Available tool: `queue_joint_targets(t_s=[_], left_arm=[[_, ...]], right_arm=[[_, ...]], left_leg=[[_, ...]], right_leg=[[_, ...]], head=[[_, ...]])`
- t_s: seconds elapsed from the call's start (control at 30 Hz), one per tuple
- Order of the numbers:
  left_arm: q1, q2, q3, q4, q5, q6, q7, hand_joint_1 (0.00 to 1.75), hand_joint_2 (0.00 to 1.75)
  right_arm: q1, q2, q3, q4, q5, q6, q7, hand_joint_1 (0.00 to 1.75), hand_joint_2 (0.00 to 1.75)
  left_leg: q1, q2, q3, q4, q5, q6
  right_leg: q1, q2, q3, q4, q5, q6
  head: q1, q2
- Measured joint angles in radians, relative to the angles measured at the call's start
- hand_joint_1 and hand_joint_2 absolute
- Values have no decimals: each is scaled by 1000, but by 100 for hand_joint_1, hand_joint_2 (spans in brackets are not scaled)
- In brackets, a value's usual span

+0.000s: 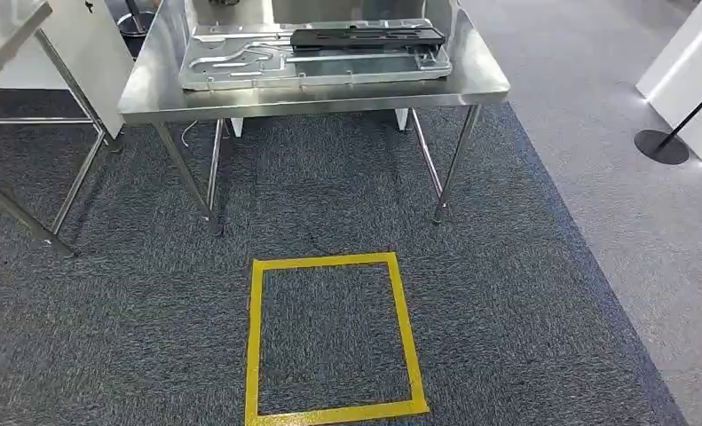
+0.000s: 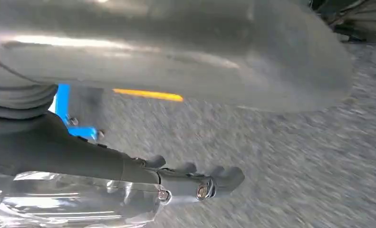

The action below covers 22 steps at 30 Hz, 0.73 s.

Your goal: Take the parts from the cabinet and place them on the table.

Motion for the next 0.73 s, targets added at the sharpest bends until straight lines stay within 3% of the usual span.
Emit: queue_joint_targets(t_s=[0.03,0.07,0.1,0.13,0.2,0.23,0.27,0.3,0.43,0.47,0.53,0.57,0.6,0.63,0.73], left_arm=[[1,2,0,0,-2,0,1,0,0],[2,3,0,0,-4,0,4,0,0],[3,3,0,0,-5,0,8,0,0],[2,3,-1,0,-6,0,12,0,0],[2,3,-3,0,-6,2,23,0,0],[1,3,-4,0,-6,3,26,0,0],[0,3,-4,0,-6,5,29,0,0],[0,4,-4,0,-6,7,31,0,0],[1,3,-4,0,-6,9,42,0,0],[1,3,-4,0,-6,10,45,0,0],[0,3,-4,0,-6,10,46,0,0],[0,3,-4,0,-5,10,47,0,175],[0,3,-4,0,-3,10,48,0,175],[0,3,-4,0,-2,11,51,0,175],[0,3,-4,0,-4,25,63,0,175]], right_arm=[[1,0,-6,0,-2,4,8,0,0],[1,0,-12,0,-5,11,15,0,175],[1,0,-16,0,-5,13,23,0,175],[1,0,-21,0,-5,13,32,0,175],[-1,0,-26,0,-7,16,41,0,175],[-2,0,-32,0,-8,18,46,0,175],[-4,0,-39,0,-10,20,59,0,175],[-3,1,-44,0,-11,20,78,0,175],[-4,1,-67,0,-12,14,137,0,175],[-4,1,-73,0,-13,16,144,0,0],[-5,1,-80,0,-15,21,147,0,0],[-5,1,-83,0,-16,23,146,0,0],[-5,1,-87,0,-17,26,143,0,0],[-5,1,-90,0,-18,29,140,0,175],[-6,1,-97,0,-26,26,125,0,175]], left_leg=[[-2,0,-6,2,3,0],[-2,0,-12,6,6,-1],[-2,0,-17,10,7,-3],[-1,0,-20,16,7,-4],[0,-1,-23,29,4,-10],[-9,-1,-33,39,0,-16],[-11,-1,-41,51,-5,-10],[-11,0,-43,49,-3,-11],[-6,-2,-45,44,4,-23],[-6,-2,-45,43,6,-25],[-5,-1,-45,43,7,-28],[-5,-1,-45,42,8,-29],[-4,-1,-45,42,8,-29],[-4,-2,-45,42,9,-30],[-4,-2,-46,42,11,-33]], right_leg=[[-1,0,-25,71,-27,3],[-2,0,-28,93,-28,5],[-4,0,-6,68,-9,6],[-5,0,36,5,23,6],[-6,0,152,-185,90,-1],[-2,0,169,-223,74,-6],[-10,1,162,-227,77,-9],[-6,2,158,-227,77,-9],[2,0,156,-227,80,-18],[3,0,155,-227,81,-20],[4,1,155,-226,82,-23],[5,0,155,-226,82,-24],[5,0,155,-226,82,-25],[5,0,155,-226,83,-26],[5,0,154,-226,84,-26]], head=[[0,0],[0,0],[0,0],[0,0],[0,0],[0,0],[0,0],[0,0],[0,0],[0,0],[0,0],[0,0],[0,0],[0,0],[0,0]])
